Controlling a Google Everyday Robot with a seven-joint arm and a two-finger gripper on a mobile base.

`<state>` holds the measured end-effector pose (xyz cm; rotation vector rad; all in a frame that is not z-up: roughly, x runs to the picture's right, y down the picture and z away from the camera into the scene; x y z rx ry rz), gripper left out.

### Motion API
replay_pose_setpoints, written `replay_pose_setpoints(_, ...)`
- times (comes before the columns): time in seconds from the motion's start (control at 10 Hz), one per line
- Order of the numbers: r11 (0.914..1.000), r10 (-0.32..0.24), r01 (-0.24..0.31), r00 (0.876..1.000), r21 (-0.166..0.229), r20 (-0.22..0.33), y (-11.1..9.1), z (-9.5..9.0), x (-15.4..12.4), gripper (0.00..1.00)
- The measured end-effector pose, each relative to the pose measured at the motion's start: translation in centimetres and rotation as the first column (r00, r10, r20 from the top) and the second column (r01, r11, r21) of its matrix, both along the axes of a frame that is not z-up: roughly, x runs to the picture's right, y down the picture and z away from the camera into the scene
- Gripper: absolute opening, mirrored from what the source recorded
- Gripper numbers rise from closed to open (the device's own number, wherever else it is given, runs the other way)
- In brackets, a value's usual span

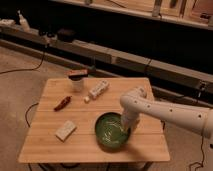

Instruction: Drag the ceramic bowl in a circle

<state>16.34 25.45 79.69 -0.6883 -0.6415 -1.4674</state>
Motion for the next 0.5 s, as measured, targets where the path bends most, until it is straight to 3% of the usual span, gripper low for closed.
replay_pose_setpoints(0.3, 0.9982, -0.005, -0.002, 0.994, -0.06, -0.112, 2.9, -2.7, 7.1, 0.0)
replay_pose_setpoints(0.4, 0.998, 0.008, -0.019, 0.985, -0.061, -0.172, 3.1, -3.5, 10.2, 0.0)
replay_pose_setpoints(0.5, 0.9982, 0.036, -0.046, 0.969, -0.037, -0.246, 2.2, -4.4, 13.9, 0.0)
